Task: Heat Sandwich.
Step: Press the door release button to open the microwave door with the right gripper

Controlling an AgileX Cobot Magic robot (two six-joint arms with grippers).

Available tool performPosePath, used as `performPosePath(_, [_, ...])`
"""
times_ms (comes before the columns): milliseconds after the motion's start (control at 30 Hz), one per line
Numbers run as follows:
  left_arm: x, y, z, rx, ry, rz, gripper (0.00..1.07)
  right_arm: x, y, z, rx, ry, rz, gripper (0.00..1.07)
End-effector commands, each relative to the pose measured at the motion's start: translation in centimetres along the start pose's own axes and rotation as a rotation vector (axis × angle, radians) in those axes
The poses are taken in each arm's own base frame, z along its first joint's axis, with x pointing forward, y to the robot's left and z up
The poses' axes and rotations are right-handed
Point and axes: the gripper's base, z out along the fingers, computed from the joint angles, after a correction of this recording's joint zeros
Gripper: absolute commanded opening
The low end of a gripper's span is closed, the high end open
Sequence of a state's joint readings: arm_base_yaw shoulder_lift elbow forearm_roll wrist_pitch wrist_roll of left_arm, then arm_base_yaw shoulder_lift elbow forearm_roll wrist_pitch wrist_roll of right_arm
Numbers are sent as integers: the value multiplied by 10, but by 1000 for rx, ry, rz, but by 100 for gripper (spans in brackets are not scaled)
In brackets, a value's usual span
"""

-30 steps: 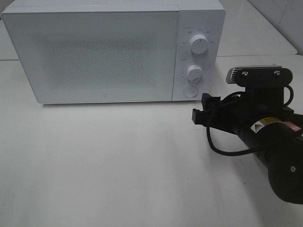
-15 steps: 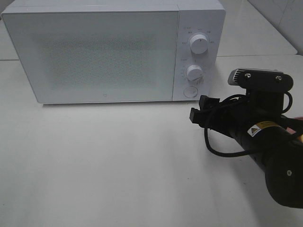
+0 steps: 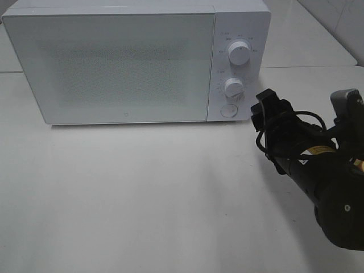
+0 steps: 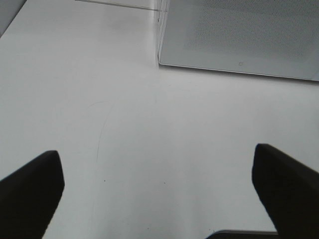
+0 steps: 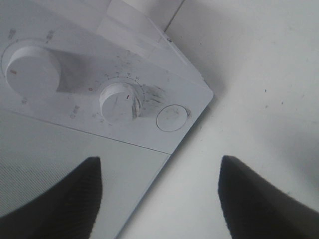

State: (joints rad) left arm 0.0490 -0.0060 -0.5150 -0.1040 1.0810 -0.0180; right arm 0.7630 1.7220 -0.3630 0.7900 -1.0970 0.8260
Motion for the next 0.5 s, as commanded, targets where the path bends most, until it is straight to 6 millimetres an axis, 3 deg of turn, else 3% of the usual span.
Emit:
performPosePath(33, [1,-1,-3,7,-37,-6,97,1,1,-1,-13,0,208,61])
performPosePath(200, [1,-1,-3,7,-37,-6,97,1,1,-1,-12,2,393,45])
performPosePath(300, [1,-1,-3,7,-37,-6,97,1,1,-1,-12,2,458,24])
performPosePath(333, [1,-1,-3,7,-37,-6,97,1,1,-1,-12,2,458,24])
performPosePath(400, [1,-1,-3,7,-37,-6,97,1,1,-1,-11,2,474,5])
performPosePath(433, [1,-1,-3,7,-37,-6,97,1,1,-1,-10,0,475,0])
performPosePath(500, [1,-1,-3,7,-37,-6,97,0,1,-1,-8,-4,479,0])
